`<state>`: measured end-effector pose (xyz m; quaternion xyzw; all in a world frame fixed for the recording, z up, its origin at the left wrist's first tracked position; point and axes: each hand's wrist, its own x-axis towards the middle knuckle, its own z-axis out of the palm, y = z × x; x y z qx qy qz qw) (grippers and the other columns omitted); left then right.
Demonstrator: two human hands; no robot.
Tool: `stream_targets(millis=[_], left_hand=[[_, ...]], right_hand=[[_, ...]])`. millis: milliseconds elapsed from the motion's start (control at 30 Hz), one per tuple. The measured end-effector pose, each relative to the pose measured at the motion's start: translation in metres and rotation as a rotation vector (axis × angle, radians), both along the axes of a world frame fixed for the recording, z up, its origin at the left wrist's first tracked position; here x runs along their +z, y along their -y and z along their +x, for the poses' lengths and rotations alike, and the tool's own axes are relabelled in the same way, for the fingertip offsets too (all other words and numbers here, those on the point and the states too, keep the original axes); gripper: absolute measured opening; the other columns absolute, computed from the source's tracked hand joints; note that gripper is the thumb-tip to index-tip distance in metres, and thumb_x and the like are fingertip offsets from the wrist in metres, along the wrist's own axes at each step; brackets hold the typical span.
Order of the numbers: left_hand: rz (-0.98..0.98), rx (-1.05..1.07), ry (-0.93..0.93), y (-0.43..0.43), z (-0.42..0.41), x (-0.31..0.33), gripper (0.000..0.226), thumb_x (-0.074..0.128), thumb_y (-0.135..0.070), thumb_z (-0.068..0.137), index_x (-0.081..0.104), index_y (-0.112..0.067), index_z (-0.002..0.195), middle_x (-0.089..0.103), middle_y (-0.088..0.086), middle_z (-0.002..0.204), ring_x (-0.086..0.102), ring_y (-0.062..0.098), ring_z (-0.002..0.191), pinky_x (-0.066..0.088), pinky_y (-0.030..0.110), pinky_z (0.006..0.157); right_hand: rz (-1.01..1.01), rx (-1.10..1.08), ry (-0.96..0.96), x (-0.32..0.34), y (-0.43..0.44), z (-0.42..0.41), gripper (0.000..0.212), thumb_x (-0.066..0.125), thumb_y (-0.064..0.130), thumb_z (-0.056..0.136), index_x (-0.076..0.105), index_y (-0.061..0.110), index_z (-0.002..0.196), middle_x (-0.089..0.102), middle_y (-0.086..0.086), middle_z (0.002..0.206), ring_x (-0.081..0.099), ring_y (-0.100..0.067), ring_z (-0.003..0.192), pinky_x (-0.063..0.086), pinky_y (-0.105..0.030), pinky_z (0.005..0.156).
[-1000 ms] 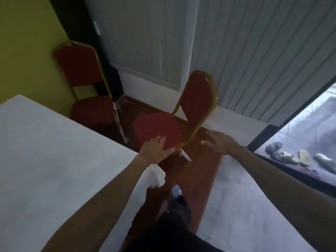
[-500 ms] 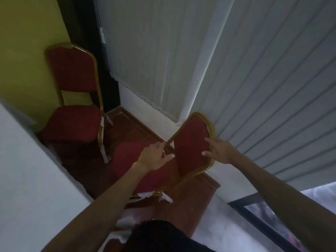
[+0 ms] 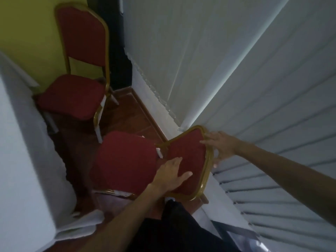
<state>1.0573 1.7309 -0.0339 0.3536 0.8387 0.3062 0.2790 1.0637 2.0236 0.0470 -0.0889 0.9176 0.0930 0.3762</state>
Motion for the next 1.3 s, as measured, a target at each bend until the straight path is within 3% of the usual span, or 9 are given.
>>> stream_targets(millis=[67, 200, 333, 533, 733, 867, 1000, 1167, 1300], left_hand=[[0.007, 0.053, 0.030, -0.032, 0.011, -0.005, 0.083, 0.040, -0.072, 0.091, 0.030, -0.015, 0.151, 0.041, 0.008, 0.151, 0.040, 0.025, 0.136, 0.034, 0.043, 0.111], [-0.014, 0.171, 0.110, -0.083, 0.046, -0.021, 0.091, 0.033, -0.078, 0.089, 0.022, -0.016, 0.154, 0.031, 0.009, 0.157, 0.033, 0.026, 0.141, 0.029, 0.044, 0.115], [-0.064, 0.218, 0.091, -0.114, 0.075, -0.041, 0.112, 0.006, -0.088, 0.081, 0.019, -0.005, 0.155, 0.027, 0.020, 0.158, 0.032, 0.036, 0.142, 0.029, 0.048, 0.114], [-0.144, 0.338, 0.188, -0.134, 0.088, -0.044, 0.094, 0.007, -0.076, 0.088, 0.000, -0.013, 0.157, 0.005, 0.014, 0.164, 0.009, 0.032, 0.150, 0.016, 0.048, 0.121], [-0.159, 0.425, 0.255, -0.140, 0.094, -0.047, 0.083, 0.013, -0.069, 0.094, -0.005, -0.017, 0.157, 0.000, 0.011, 0.165, 0.003, 0.030, 0.151, 0.012, 0.050, 0.121], [-0.144, 0.480, 0.280, -0.140, 0.092, -0.049, 0.086, 0.007, -0.073, 0.091, -0.005, -0.019, 0.156, -0.002, 0.010, 0.165, 0.001, 0.029, 0.151, 0.008, 0.053, 0.120], [-0.124, 0.570, 0.285, -0.134, 0.083, -0.048, 0.093, -0.001, -0.076, 0.086, -0.001, -0.016, 0.157, 0.001, 0.010, 0.165, 0.001, 0.028, 0.151, 0.004, 0.053, 0.119], [-0.155, 0.695, 0.200, -0.115, 0.060, -0.052, 0.083, 0.012, -0.068, 0.096, 0.010, -0.012, 0.156, 0.015, 0.011, 0.163, 0.011, 0.027, 0.150, 0.008, 0.052, 0.120], [-0.173, 0.759, 0.139, -0.096, 0.041, -0.054, 0.079, 0.015, -0.067, 0.099, 0.017, -0.012, 0.155, 0.023, 0.012, 0.161, 0.019, 0.029, 0.148, 0.016, 0.052, 0.120]], right_hand=[[0.005, 0.104, 0.057, -0.008, -0.019, -0.016, 0.127, 0.040, 0.098, 0.054, 0.005, 0.034, 0.159, -0.002, -0.007, 0.166, -0.003, -0.029, 0.152, 0.003, -0.050, 0.120], [-0.038, 0.302, 0.135, -0.029, -0.051, -0.040, 0.131, 0.015, 0.106, 0.051, 0.006, 0.033, 0.159, -0.003, -0.008, 0.166, -0.006, -0.028, 0.152, -0.003, -0.049, 0.119], [-0.122, 0.444, 0.085, -0.045, -0.068, -0.058, 0.105, 0.032, 0.093, 0.075, 0.016, 0.031, 0.158, 0.004, -0.007, 0.166, -0.003, -0.027, 0.152, -0.014, -0.044, 0.115], [-0.219, 0.590, 0.052, -0.063, -0.080, -0.072, 0.098, 0.035, 0.090, 0.081, 0.024, 0.028, 0.157, 0.019, -0.004, 0.164, 0.004, -0.024, 0.152, -0.011, -0.044, 0.121], [-0.221, 0.645, 0.098, -0.068, -0.078, -0.084, 0.099, 0.030, 0.092, 0.080, 0.023, 0.031, 0.157, 0.020, 0.000, 0.164, 0.008, -0.021, 0.152, -0.010, -0.045, 0.122], [-0.274, 0.627, 0.099, -0.070, -0.075, -0.091, 0.099, 0.030, 0.094, 0.078, 0.026, 0.032, 0.156, 0.023, 0.003, 0.162, 0.012, -0.017, 0.151, -0.006, -0.045, 0.123], [-0.333, 0.661, 0.099, -0.079, -0.064, -0.115, 0.100, 0.033, 0.094, 0.077, 0.042, 0.026, 0.149, 0.042, -0.007, 0.154, 0.034, -0.029, 0.144, 0.011, -0.056, 0.121], [-0.298, 0.663, 0.125, -0.073, -0.029, -0.148, 0.114, 0.021, 0.101, 0.068, 0.035, 0.027, 0.154, 0.031, -0.002, 0.159, 0.023, -0.023, 0.149, -0.002, -0.045, 0.123], [-0.249, 0.740, 0.157, -0.074, -0.001, -0.180, 0.116, 0.014, 0.102, 0.067, 0.030, 0.028, 0.155, 0.030, -0.002, 0.160, 0.022, -0.021, 0.149, 0.000, -0.042, 0.123]])
